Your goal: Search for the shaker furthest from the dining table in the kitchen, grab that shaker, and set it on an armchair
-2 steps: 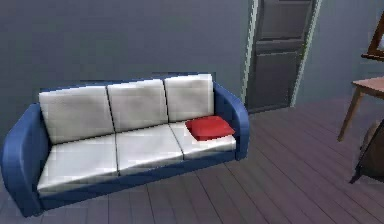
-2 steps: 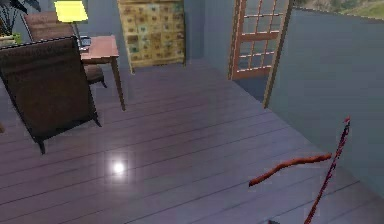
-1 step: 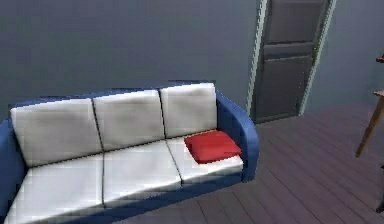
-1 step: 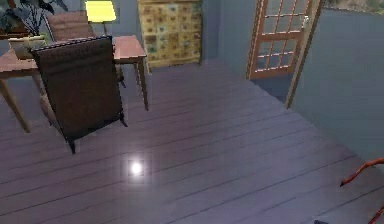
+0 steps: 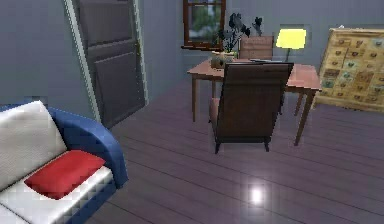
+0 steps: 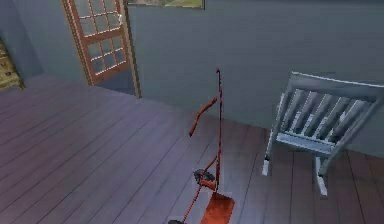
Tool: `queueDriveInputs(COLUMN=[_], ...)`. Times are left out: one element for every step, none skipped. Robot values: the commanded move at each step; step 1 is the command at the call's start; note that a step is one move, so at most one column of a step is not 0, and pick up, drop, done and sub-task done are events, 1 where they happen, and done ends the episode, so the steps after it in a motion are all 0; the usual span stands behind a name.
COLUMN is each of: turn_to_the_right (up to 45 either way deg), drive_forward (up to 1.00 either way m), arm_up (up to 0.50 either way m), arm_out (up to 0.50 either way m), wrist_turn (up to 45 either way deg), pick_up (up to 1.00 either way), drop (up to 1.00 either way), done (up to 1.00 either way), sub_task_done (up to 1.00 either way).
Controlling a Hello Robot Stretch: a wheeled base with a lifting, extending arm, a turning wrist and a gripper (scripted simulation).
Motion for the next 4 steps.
queueDriveInputs(turn_to_the_right=[21.0,0.0,42.0,0.0], drive_forward=[0.00,0.65,0.00,0.40], arm_up=[0.00,0.00,0.00,0.00], arm_out=[0.00,0.00,0.00,0.00], wrist_turn=[0.0,0.0,0.0,0.0], pick_up=[0.00,0.00,0.00,0.00], drop=[0.00,0.00,0.00,0.00], done=[0.00,0.00,0.00,0.00], sub_task_done=[0.00,0.00,0.00,0.00])
